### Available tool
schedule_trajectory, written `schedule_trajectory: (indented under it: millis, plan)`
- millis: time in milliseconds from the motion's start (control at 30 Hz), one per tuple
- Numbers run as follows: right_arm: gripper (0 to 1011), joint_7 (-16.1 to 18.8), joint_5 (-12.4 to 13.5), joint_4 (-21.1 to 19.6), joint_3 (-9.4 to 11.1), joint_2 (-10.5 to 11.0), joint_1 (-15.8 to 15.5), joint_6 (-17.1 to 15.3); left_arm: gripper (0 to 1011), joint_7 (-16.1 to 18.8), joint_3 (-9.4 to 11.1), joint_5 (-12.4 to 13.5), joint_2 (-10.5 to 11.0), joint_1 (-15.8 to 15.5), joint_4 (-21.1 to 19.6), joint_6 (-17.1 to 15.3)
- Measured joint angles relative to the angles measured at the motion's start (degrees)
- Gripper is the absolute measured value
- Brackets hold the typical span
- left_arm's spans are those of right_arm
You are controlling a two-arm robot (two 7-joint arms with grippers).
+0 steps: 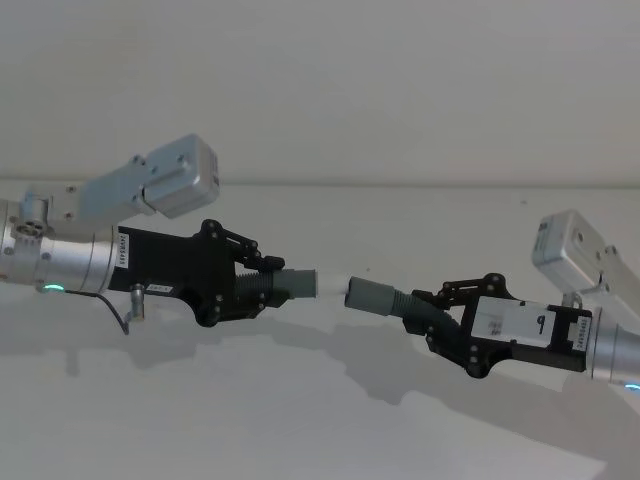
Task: Use both hands to pick up one end of the pipe from the table, align the ends, and insert them.
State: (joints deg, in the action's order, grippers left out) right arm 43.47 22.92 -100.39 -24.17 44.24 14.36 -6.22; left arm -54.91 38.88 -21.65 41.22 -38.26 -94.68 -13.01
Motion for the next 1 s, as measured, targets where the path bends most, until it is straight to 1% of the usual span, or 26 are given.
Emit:
schedule_trajectory:
  millis: [467, 1000]
  plan:
    - [274, -1.32, 0.02, 0.06, -0.62, -0.07, 0.53, -0.31, 351, -0.19, 0.82, -0.16, 0.55, -0.59, -0.22, 0.33]
    - [274, -2.06, 0.78, -0.29, -1.15, 0.17, 0.63, -0.12, 351, 0.53, 2.60, 1.88, 1.43, -1.60, -1.45, 0.07]
